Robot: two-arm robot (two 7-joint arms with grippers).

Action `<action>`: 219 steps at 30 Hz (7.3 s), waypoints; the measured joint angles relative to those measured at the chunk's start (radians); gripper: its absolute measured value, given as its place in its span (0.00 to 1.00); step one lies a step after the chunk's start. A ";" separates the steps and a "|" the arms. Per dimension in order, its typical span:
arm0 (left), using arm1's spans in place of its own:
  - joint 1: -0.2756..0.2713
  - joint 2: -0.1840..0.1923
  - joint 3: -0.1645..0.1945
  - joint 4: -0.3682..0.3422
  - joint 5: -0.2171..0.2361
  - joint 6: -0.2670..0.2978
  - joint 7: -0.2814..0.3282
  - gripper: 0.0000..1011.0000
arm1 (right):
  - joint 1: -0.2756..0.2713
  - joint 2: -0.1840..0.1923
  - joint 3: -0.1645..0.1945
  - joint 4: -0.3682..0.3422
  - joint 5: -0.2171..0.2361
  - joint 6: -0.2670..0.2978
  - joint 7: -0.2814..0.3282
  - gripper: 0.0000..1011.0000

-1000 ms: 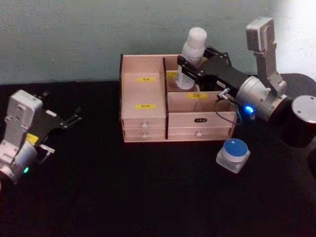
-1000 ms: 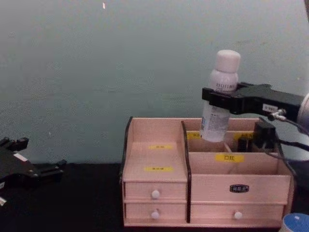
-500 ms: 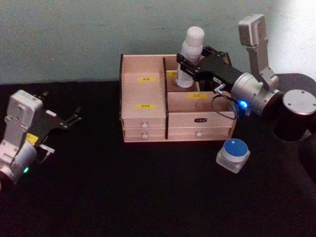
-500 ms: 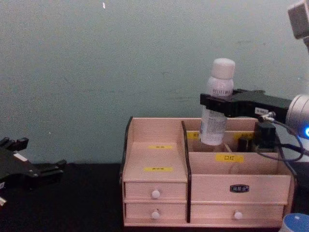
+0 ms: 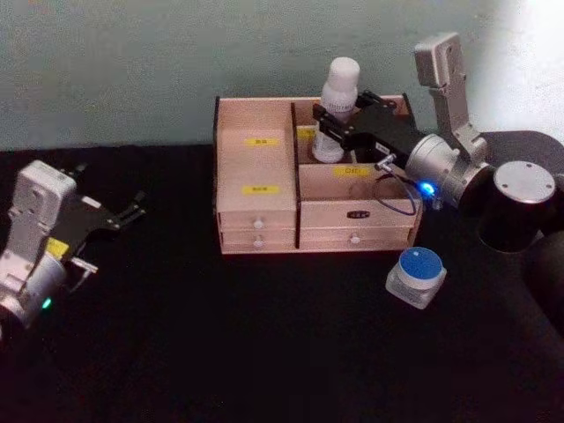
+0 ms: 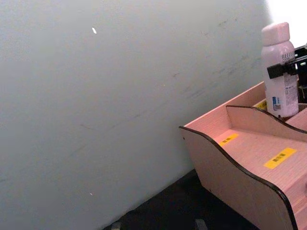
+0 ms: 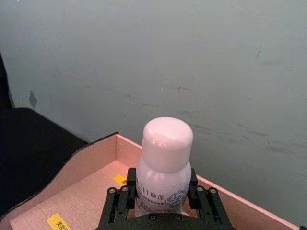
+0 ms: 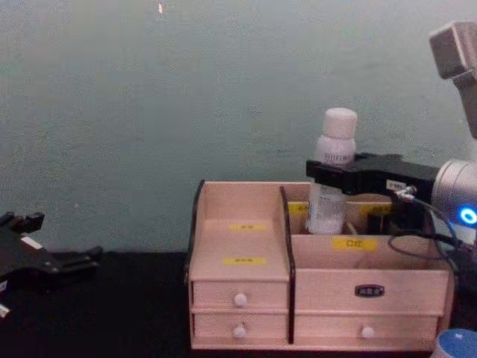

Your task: Pick up the facial cleanser and watermelon frost from the table and place them into the tiered storage box.

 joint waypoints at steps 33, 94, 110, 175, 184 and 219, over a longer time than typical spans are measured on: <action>0.000 0.000 0.000 0.000 0.000 0.000 0.000 0.99 | 0.025 -0.026 -0.005 0.087 -0.043 0.052 0.001 0.59; 0.000 0.000 0.000 0.000 0.000 0.000 0.000 0.99 | -0.505 0.394 0.196 -0.653 0.207 0.276 0.053 0.99; 0.000 0.000 0.000 0.000 0.000 0.000 0.000 0.99 | -0.625 0.506 0.194 -0.742 0.250 0.410 -0.012 0.99; 0.000 0.000 0.000 0.000 0.000 0.000 0.000 0.99 | -0.447 0.480 -0.002 -0.566 0.198 0.452 -0.018 0.99; 0.000 0.000 0.000 0.000 0.000 0.000 0.000 0.99 | -0.447 0.481 -0.002 -0.566 0.199 0.453 -0.018 0.99; 0.000 0.000 0.000 0.000 0.000 0.000 0.000 0.99 | -0.448 0.487 -0.003 -0.569 0.201 0.448 -0.001 0.70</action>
